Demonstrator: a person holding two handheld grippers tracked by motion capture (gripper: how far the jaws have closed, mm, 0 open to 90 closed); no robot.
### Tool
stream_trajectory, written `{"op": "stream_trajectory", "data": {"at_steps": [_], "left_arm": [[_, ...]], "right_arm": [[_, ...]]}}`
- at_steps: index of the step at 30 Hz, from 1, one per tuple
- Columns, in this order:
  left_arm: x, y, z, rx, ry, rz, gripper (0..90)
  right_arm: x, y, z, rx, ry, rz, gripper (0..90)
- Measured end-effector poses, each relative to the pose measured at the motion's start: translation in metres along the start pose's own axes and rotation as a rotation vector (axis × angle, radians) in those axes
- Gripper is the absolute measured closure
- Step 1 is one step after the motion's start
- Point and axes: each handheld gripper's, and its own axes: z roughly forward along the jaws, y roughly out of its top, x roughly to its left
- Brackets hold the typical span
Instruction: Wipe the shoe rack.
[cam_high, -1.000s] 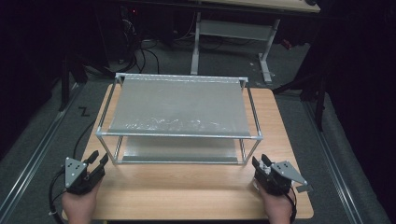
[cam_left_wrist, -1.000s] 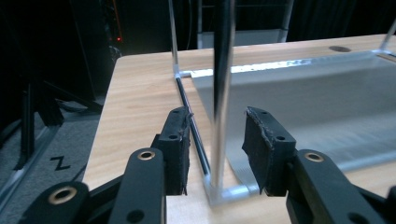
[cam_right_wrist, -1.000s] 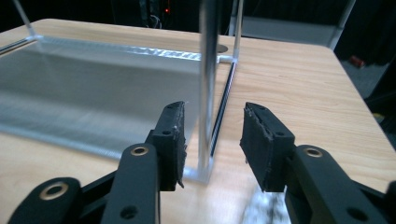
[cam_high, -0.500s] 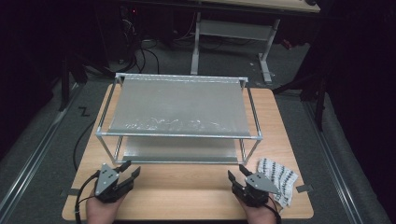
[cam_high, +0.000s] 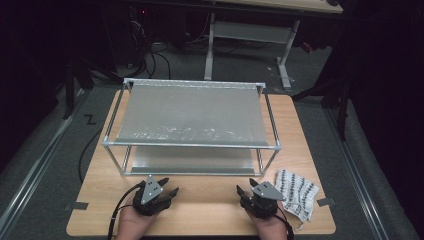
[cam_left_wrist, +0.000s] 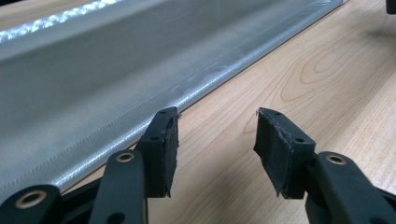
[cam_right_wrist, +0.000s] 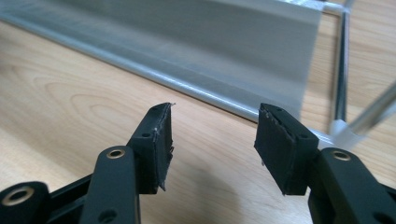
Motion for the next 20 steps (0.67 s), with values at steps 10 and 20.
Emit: {"op": "stream_trajectory", "data": {"at_steps": [10, 20], "left_arm": [[-0.0009, -0.0008, 0.0015, 0.005, -0.001, 0.006, 49.0], [-0.0013, -0.0005, 0.0020, 0.007, 0.000, 0.011, 48.6]], "right_arm": [[0.0055, 0.0007, 0.0039, 0.004, 0.016, -0.016, 43.6], [0.0037, 0.0004, 0.0023, 0.001, 0.016, -0.010, 43.2]]}}
